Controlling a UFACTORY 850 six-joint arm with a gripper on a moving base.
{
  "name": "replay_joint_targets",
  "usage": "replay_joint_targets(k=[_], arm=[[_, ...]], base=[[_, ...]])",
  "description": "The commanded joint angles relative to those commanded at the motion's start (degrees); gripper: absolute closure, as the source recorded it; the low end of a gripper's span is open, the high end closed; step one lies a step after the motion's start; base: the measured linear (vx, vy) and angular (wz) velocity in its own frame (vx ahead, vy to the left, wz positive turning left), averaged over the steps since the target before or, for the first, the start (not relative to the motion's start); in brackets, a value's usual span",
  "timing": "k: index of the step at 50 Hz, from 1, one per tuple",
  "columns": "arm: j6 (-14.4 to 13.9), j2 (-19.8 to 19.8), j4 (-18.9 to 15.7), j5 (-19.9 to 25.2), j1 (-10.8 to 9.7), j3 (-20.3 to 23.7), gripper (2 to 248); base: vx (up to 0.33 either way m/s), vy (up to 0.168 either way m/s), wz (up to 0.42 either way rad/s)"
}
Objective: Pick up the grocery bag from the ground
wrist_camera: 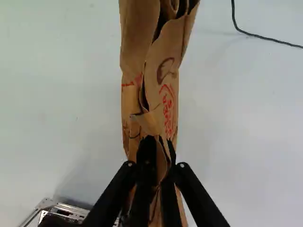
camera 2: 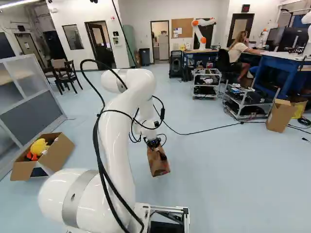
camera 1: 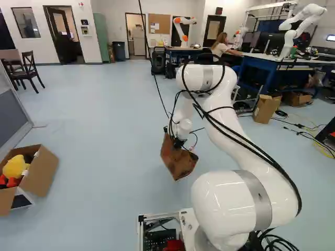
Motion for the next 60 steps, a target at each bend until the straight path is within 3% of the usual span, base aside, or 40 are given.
replay_joint_targets(k=[60], arm=[[0.0, 15.16, 0.0, 0.0, 1.05, 13.41, 229]], base=[[0.0, 0.0, 0.0]])
